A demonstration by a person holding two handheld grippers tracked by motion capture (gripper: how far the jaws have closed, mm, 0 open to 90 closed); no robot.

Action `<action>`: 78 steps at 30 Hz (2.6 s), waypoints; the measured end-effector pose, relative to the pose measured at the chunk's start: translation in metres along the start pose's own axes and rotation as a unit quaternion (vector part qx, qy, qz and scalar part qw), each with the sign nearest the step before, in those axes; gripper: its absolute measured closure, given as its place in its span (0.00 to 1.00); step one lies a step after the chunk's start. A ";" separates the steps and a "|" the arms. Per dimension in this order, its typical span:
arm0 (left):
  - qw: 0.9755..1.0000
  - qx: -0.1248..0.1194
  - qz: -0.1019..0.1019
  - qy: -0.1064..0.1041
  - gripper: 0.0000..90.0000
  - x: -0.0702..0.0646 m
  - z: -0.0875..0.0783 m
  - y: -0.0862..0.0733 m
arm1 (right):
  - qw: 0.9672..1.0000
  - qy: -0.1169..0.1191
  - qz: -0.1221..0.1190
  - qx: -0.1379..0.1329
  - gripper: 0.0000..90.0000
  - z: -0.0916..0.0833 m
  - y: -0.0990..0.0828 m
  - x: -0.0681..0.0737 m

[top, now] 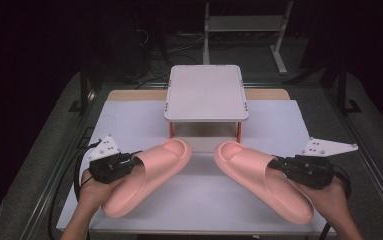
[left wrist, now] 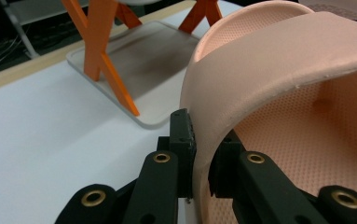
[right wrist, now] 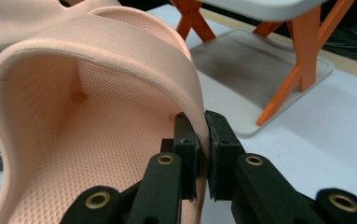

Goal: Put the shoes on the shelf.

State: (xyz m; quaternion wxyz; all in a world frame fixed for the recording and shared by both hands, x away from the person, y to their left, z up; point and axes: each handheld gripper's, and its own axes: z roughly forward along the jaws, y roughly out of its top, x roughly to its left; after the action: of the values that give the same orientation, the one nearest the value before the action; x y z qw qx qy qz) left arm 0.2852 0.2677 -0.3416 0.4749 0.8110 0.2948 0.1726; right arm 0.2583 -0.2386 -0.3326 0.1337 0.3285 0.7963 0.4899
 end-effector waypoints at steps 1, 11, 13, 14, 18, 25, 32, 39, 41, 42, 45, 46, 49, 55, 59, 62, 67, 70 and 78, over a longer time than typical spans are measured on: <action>1.000 0.000 0.003 0.001 0.91 0.002 0.000 0.004 | 1.000 0.000 -0.001 0.000 0.93 0.000 0.001 0.000; 0.999 -0.007 0.032 0.003 0.91 0.011 -0.002 0.042 | 1.000 0.010 -0.012 -0.003 0.92 0.002 0.031 -0.006; 0.999 -0.008 0.038 0.004 0.91 0.012 -0.003 0.049 | 1.000 0.011 -0.014 -0.003 0.93 0.002 0.032 -0.006; 0.999 -0.007 0.041 0.005 0.91 0.013 -0.004 0.052 | 1.000 0.012 -0.015 -0.004 0.92 0.002 0.036 -0.007; 0.999 -0.010 0.044 0.005 0.91 0.018 -0.005 0.065 | 1.000 0.013 -0.019 -0.002 0.92 0.001 0.047 -0.010; 0.999 -0.011 0.043 0.004 0.91 0.029 -0.003 0.082 | 1.000 0.011 -0.024 0.001 0.92 -0.001 0.072 -0.021; 0.999 -0.002 0.045 0.002 0.91 0.039 0.007 0.098 | 1.000 0.004 -0.029 0.003 0.93 0.001 0.090 -0.031; 0.999 0.004 0.051 0.008 0.91 0.048 0.014 0.111 | 1.000 -0.003 -0.030 0.008 0.92 0.007 0.106 -0.040; 0.999 0.004 0.050 0.010 0.91 0.051 0.017 0.115 | 0.999 -0.004 -0.033 0.011 0.92 0.011 0.112 -0.042; 0.999 0.004 0.049 0.010 0.91 0.052 0.018 0.117 | 0.999 -0.006 -0.034 0.015 0.92 0.013 0.115 -0.044; 0.999 0.007 0.051 0.012 0.91 0.055 0.022 0.122 | 0.999 -0.009 -0.037 0.021 0.92 0.020 0.122 -0.047; 0.998 0.010 0.053 0.014 0.91 0.056 0.024 0.125 | 0.999 -0.008 -0.036 0.022 0.92 0.022 0.124 -0.049; 0.998 0.015 0.057 0.020 0.91 0.059 0.027 0.130 | 0.999 -0.008 -0.035 0.025 0.92 0.027 0.128 -0.053; 0.998 0.022 0.059 0.028 0.91 0.067 0.031 0.140 | 0.999 -0.014 -0.027 0.026 0.92 0.035 0.134 -0.062; 0.998 0.021 0.057 0.031 0.91 0.072 0.034 0.149 | 0.999 -0.017 -0.023 0.022 0.92 0.038 0.139 -0.067; 0.997 0.022 0.059 0.033 0.91 0.074 0.037 0.156 | 0.999 -0.019 -0.022 0.021 0.92 0.041 0.144 -0.070; 0.997 0.024 0.058 0.035 0.91 0.077 0.041 0.165 | 0.999 -0.025 -0.021 0.019 0.92 0.045 0.150 -0.074; 0.998 0.024 0.054 0.037 0.91 0.080 0.045 0.169 | 0.999 -0.027 -0.021 0.019 0.92 0.047 0.153 -0.077; 0.997 0.028 0.047 0.049 0.91 0.089 0.053 0.178 | 0.999 -0.031 -0.014 0.020 0.92 0.052 0.163 -0.088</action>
State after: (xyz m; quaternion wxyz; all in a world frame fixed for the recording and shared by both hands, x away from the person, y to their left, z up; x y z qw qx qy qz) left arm 0.4395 0.2227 -0.2127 0.4281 0.8274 0.2844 0.2262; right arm 0.4158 -0.2106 -0.2254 0.1583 0.3347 0.8060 0.4619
